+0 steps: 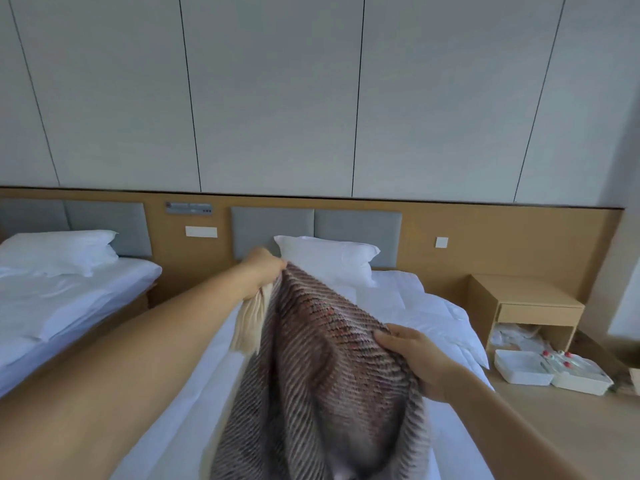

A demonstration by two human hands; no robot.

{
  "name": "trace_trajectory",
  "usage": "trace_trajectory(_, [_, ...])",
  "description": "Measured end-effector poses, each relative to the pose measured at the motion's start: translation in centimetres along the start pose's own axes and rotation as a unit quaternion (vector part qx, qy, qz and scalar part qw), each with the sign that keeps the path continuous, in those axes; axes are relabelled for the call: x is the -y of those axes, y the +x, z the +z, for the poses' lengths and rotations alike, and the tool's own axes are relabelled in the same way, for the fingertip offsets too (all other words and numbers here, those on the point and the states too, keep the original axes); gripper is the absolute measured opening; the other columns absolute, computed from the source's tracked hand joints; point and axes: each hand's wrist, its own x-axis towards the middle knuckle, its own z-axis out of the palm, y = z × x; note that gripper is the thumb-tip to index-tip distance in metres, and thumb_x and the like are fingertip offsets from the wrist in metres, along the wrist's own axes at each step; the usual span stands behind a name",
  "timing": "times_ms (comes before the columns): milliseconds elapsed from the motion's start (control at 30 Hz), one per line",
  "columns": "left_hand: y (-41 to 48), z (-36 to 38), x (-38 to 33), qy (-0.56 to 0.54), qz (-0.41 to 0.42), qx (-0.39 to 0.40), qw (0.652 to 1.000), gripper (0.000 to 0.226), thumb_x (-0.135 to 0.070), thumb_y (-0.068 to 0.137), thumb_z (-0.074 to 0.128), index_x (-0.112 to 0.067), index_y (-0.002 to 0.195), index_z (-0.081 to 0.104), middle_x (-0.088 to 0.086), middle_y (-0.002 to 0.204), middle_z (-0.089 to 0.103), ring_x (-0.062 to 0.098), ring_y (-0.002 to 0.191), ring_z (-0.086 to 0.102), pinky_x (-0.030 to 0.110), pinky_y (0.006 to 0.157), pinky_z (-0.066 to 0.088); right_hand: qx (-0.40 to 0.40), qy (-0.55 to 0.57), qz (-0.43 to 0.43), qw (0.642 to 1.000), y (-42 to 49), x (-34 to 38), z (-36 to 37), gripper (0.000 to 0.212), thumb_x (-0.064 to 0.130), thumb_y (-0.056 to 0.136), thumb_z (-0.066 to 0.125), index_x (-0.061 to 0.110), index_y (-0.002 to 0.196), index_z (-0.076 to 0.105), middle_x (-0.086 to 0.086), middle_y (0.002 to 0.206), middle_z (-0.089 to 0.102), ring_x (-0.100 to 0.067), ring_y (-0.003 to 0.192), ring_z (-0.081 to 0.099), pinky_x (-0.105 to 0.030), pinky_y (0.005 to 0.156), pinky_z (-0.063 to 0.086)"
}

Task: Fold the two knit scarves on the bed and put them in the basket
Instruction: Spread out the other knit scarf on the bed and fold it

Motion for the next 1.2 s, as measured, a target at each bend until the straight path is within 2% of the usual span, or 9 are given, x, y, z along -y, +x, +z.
trace_trajectory(133, [-1.1, 2.3, 1.9, 0.103, 0.0, 0.01, 0.995, 0.03, -0.023, 0.095, 0.054, -0.006, 0.072, 0.057, 0.02, 0.1, 0.065, 0.028, 0.082, 0.056, 0.03, 0.062, 0.035, 0.059, 0.042, -0.022, 0.997, -0.9, 3.0, 0.4, 0.034, 0.015, 0.097, 0.053, -0.007, 0.121, 0.06, -0.029, 0.121, 0.063, -0.039, 0.108, 0.063, -0.044, 0.093, 0.051])
trace_trajectory(267, [-2.5, 4.3, 3.1, 0.172, 0.021, 0.109, 0.979, 0.039, -0.021, 0.094, 0.054, -0.014, 0.132, 0.057, 0.014, 0.132, 0.059, 0.033, 0.113, 0.058, 0.029, 0.08, 0.044, 0.009, 0.069, -0.035, 0.997, -0.4, 3.6, 1.1, 0.033, 0.016, 0.098, 0.052, -0.006, 0.118, 0.064, -0.029, 0.118, 0.065, -0.043, 0.109, 0.063, -0.047, 0.092, 0.054])
trace_trajectory(333, [-2.8, 5.4, 4.0, 0.189, 0.038, 0.144, 0.971, 0.045, -0.027, 0.09, 0.059, -0.013, 0.133, 0.055, 0.012, 0.134, 0.058, 0.029, 0.11, 0.058, 0.029, 0.079, 0.043, -0.042, 0.061, -0.018, 0.997, 0.2, 3.1, 1.6, 0.03, 0.016, 0.098, 0.053, -0.007, 0.114, 0.065, -0.03, 0.113, 0.066, -0.046, 0.108, 0.063, -0.051, 0.093, 0.053])
trace_trajectory(500, [-3.8, 6.3, 3.3, -0.089, 0.02, 0.246, 0.965, 0.044, -0.015, 0.097, 0.054, -0.019, 0.14, 0.051, 0.002, 0.124, 0.055, 0.01, 0.096, 0.055, 0.021, 0.078, 0.047, -0.113, -0.011, -0.001, 0.994, 1.6, 1.8, 2.7, 0.022, 0.013, 0.096, 0.058, -0.006, 0.105, 0.067, -0.021, 0.085, 0.072, -0.032, 0.075, 0.07, -0.04, 0.071, 0.058])
trace_trajectory(600, [-5.1, 5.8, 1.7, -0.216, -0.003, 0.386, 0.897, 0.041, -0.011, 0.099, 0.052, -0.021, 0.138, 0.053, 0.005, 0.124, 0.064, 0.022, 0.113, 0.063, 0.032, 0.093, 0.054, -0.059, -0.074, -0.024, 0.995, 2.0, 1.9, 3.0, 0.019, 0.015, 0.096, 0.059, 0.002, 0.103, 0.071, -0.017, 0.093, 0.075, -0.03, 0.086, 0.072, -0.04, 0.081, 0.057])
trace_trajectory(700, [-5.5, 5.8, 1.4, -0.181, 0.022, 0.473, 0.862, 0.037, -0.011, 0.098, 0.054, -0.016, 0.134, 0.058, 0.013, 0.131, 0.062, 0.028, 0.121, 0.059, 0.036, 0.1, 0.049, -0.021, -0.173, -0.045, 0.984, 1.9, 2.2, 2.9, 0.016, 0.016, 0.093, 0.063, 0.009, 0.101, 0.075, -0.013, 0.099, 0.075, -0.026, 0.094, 0.071, -0.037, 0.088, 0.056])
trace_trajectory(867, [-4.6, 5.6, 1.4, 0.02, 0.099, 0.361, 0.927, 0.02, -0.033, 0.091, 0.067, -0.013, 0.088, 0.068, 0.002, 0.088, 0.067, 0.016, 0.085, 0.061, 0.035, 0.083, 0.053, -0.071, -0.22, -0.065, 0.971, 0.9, 2.0, 1.7, 0.012, 0.021, 0.084, 0.075, 0.011, 0.09, 0.076, -0.007, 0.089, 0.076, -0.017, 0.081, 0.07, -0.026, 0.075, 0.058])
trace_trajectory(1000, [-3.8, 4.1, -0.5, 0.029, 0.122, 0.329, 0.936, 0.019, -0.027, 0.094, 0.064, -0.009, 0.088, 0.067, 0.001, 0.086, 0.068, 0.012, 0.081, 0.061, 0.025, 0.076, 0.052, -0.106, -0.25, -0.047, 0.961, 0.2, 0.5, 0.6, 0.022, 0.03, 0.081, 0.078, 0.009, 0.081, 0.072, 0.002, 0.069, 0.068, -0.007, 0.062, 0.062, -0.018, 0.057, 0.048])
trace_trajectory(1200, [-2.5, 0.7, -4.8, -0.033, 0.141, 0.249, 0.958, 0.016, -0.013, 0.097, 0.059, 0.001, 0.093, 0.066, 0.011, 0.091, 0.071, 0.015, 0.081, 0.069, 0.024, 0.076, 0.057, -0.076, -0.264, -0.013, 0.962, -1.2, -1.0, -1.1, 0.03, 0.036, 0.092, 0.063, 0.008, 0.083, 0.067, -0.002, 0.076, 0.065, -0.011, 0.074, 0.061, -0.026, 0.069, 0.048])
